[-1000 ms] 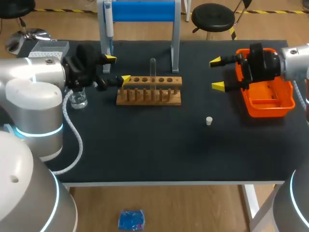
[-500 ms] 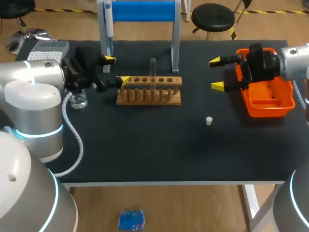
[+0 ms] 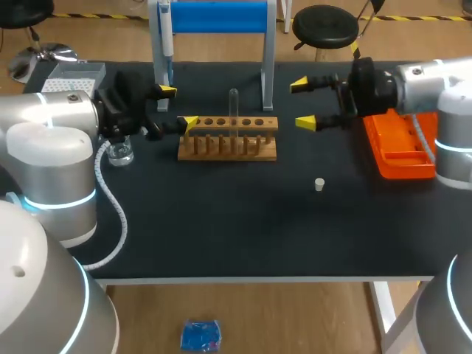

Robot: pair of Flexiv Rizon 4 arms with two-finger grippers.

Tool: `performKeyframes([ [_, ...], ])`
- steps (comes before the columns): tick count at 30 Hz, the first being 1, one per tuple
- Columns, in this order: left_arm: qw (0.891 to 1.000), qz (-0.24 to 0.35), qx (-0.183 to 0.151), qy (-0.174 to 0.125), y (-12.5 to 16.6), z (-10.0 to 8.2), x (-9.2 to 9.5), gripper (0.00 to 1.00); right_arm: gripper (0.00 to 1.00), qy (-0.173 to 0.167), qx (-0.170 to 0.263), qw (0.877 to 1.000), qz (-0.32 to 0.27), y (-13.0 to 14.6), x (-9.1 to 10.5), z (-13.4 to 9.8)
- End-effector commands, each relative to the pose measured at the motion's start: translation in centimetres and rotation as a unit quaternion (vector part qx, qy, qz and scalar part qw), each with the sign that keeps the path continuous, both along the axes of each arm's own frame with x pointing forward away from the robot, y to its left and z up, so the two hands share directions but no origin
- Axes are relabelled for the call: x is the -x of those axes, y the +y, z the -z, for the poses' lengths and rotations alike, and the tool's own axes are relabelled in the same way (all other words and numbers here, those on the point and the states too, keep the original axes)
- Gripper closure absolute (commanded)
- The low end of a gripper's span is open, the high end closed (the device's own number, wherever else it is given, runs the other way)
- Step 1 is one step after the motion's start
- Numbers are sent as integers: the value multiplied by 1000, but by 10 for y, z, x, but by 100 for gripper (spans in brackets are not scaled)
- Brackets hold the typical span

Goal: Invert the test tube, pick up the pipette, mount the tip to pipette, aspirate from beaker and dispense into the tube, eject the tip, return the pipette, and cap with the stopper.

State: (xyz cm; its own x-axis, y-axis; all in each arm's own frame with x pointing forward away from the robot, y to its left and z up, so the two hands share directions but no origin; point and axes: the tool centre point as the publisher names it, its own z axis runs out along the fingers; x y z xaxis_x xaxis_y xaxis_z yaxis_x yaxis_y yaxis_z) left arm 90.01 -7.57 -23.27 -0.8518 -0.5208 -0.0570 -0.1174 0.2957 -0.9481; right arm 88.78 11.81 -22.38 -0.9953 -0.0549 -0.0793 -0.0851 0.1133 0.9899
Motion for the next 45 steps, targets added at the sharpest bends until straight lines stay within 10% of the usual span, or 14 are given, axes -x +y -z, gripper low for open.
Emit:
performKeyframes([
  [1,1000,-1,2,-2,0,1,1,0,0,16,-11,1000,-18,25,-21,11],
  [45,1000,-1,2,-2,0,1,1,0,0,63,-54,995,-56,121,-63,52],
])
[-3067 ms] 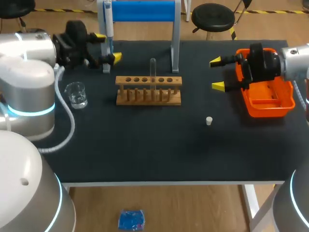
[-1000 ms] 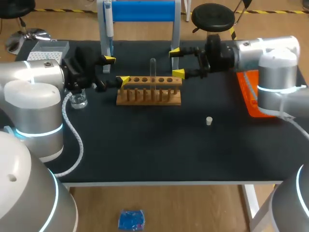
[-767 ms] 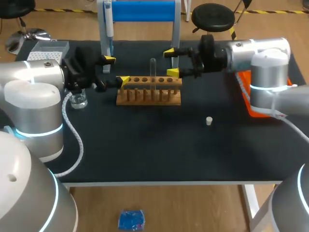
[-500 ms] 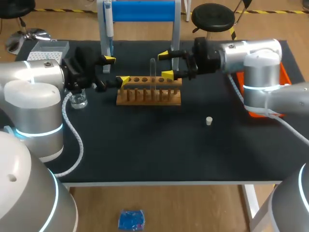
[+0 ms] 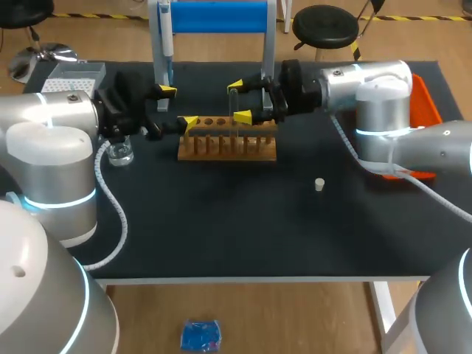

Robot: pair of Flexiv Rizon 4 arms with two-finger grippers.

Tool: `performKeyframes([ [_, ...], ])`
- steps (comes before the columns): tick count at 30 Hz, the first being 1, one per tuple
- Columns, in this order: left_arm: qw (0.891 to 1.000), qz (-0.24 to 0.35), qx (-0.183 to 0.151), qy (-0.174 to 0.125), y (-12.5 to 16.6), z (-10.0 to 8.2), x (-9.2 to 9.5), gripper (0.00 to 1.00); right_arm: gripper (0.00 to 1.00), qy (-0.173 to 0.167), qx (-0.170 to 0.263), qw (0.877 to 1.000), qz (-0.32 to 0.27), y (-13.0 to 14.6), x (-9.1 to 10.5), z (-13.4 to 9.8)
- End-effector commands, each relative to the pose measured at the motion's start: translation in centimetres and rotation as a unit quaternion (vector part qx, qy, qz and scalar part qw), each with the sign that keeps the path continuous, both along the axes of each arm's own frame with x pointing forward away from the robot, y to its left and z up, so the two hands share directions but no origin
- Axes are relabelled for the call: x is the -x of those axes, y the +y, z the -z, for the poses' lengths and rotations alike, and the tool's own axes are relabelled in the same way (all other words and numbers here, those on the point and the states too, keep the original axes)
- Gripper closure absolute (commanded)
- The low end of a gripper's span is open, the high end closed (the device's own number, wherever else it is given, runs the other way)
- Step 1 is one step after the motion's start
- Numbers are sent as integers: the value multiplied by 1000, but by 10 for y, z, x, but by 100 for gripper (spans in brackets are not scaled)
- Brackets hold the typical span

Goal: Invert the test tube, pick up the pipette, mount the tip to pipette, aspirate from beaker and dispense into the tube, eject the tip, return the pipette, and cap with the stopper.

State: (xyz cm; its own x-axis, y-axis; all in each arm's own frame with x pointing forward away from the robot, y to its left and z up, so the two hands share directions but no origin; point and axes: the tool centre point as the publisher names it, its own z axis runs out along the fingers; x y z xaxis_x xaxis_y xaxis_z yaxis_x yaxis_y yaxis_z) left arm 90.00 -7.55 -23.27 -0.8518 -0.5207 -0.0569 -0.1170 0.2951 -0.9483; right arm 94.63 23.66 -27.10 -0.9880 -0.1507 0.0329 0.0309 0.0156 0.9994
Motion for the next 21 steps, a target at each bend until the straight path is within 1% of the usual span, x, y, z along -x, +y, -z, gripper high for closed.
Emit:
performKeyframes([
  [1,1000,-1,2,-2,0,1,1,0,0,2,-7,1000,-6,3,-5,6],
  [6,1000,-1,2,-2,0,1,1,0,0,7,-11,1000,-7,5,-4,9],
  [7,1000,-1,2,-2,0,1,1,0,2,9,-12,1000,-8,6,-4,9],
  [8,1000,-1,2,-2,0,1,1,0,10,9,-12,1000,-8,6,-4,9],
  [9,1000,-1,2,-2,0,1,1,0,21,10,-13,1000,-8,7,-4,9],
  [11,1000,-1,2,-2,0,1,1,0,49,11,-13,1000,-8,7,-4,9],
  [16,1000,-1,2,-2,0,1,1,0,56,14,-14,1000,-6,9,-4,9],
  [19,1000,-1,2,-2,0,1,1,0,73,14,-15,1000,-6,10,-3,8],
  [21,1000,-1,2,-2,0,1,1,0,81,14,-14,1000,-7,11,-3,8],
])
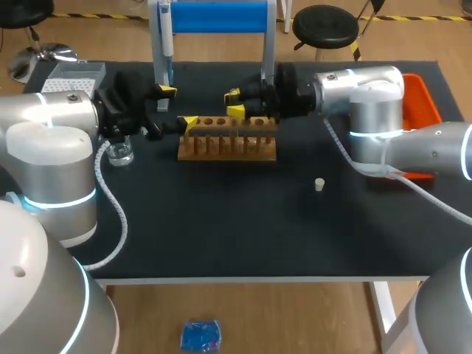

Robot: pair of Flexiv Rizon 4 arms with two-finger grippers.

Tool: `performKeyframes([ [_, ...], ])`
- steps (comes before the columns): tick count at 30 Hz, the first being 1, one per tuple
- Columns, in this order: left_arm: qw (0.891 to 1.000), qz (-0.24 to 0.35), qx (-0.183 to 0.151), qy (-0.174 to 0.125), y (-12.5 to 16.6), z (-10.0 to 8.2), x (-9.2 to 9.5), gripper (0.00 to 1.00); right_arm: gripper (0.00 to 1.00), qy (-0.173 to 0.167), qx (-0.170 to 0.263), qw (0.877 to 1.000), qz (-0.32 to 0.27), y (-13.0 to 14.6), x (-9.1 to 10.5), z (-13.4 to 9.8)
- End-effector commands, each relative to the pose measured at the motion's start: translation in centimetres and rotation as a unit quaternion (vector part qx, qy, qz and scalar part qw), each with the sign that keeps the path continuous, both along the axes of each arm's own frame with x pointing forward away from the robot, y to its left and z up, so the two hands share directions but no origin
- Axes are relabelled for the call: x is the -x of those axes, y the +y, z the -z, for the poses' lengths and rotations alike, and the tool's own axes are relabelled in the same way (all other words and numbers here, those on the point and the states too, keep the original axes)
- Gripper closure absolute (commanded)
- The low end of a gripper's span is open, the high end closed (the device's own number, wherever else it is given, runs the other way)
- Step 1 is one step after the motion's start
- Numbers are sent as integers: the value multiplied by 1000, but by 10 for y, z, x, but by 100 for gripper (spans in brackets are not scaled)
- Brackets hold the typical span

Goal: Invert the test tube, pick up the pipette, mount the tip to pipette, aspirate from beaker and dispense into the tube, eject the tip, return the pipette, and cap with the stopper.

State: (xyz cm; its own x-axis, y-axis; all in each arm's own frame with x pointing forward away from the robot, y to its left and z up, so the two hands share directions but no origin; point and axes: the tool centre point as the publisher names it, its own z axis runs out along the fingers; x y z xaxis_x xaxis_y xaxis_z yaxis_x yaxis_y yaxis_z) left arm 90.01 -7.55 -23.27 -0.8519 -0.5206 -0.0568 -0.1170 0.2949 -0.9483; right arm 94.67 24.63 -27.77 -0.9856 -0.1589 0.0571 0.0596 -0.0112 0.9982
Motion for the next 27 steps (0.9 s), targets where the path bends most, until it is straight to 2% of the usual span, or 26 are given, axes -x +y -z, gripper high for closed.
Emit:
performKeyframes([
  [1,1000,-1,2,-2,0,1,1,0,83,0,0,1000,-4,1,-2,1],
  [4,1000,-1,2,-2,0,1,1,0,98,0,1,1000,-3,2,-1,1],
  [5,1000,-1,2,-2,0,1,1,0,100,0,2,1000,-3,2,-1,1],
  [21,1000,-1,2,-2,0,1,1,0,100,2,0,1000,-3,-4,1,-17],
  [27,1000,-1,2,-2,0,1,1,0,100,-7,1,1000,-3,-6,3,-26],
])
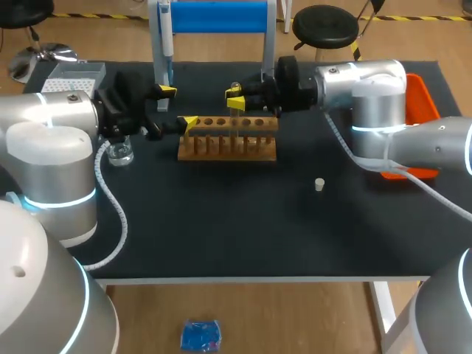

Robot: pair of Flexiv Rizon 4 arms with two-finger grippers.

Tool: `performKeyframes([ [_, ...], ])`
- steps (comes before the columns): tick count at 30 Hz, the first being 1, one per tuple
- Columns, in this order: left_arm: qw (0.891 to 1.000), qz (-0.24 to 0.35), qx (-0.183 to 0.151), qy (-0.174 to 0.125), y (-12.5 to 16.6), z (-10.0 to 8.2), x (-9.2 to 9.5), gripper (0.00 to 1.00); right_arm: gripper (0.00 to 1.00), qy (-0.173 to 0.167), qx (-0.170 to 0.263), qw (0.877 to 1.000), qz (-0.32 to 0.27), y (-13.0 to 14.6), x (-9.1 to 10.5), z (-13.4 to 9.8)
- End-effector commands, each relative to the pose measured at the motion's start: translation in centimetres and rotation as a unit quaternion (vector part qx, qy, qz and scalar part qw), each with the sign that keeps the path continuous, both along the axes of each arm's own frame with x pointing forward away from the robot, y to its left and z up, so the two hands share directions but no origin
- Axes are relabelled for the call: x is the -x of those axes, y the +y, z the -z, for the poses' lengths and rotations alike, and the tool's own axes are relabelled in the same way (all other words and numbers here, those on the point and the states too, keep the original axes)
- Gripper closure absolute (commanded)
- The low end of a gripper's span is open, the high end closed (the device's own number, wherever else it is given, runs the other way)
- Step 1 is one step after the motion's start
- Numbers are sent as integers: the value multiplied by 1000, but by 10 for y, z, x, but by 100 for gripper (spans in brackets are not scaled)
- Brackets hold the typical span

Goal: Invert the test tube, pick up the pipette, mount the tip to pipette, aspirate from beaker and dispense into the tube, eject the tip, return the pipette, and cap with the stopper.

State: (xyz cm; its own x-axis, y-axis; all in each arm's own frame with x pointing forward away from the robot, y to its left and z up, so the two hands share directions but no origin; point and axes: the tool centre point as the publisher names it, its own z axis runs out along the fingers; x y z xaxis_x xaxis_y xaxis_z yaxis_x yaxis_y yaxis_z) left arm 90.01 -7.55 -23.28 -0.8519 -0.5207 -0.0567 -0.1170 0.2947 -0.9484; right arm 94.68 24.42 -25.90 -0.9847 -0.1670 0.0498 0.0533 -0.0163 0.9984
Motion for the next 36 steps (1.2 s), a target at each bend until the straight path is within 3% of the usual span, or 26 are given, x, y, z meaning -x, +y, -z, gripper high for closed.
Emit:
performKeyframes([
  [1,1000,-1,2,-2,0,1,1,0,100,-5,4,1000,1,-4,3,-9],
  [36,1000,-1,2,-2,0,1,1,0,100,-32,30,999,-11,-6,18,-66],
])
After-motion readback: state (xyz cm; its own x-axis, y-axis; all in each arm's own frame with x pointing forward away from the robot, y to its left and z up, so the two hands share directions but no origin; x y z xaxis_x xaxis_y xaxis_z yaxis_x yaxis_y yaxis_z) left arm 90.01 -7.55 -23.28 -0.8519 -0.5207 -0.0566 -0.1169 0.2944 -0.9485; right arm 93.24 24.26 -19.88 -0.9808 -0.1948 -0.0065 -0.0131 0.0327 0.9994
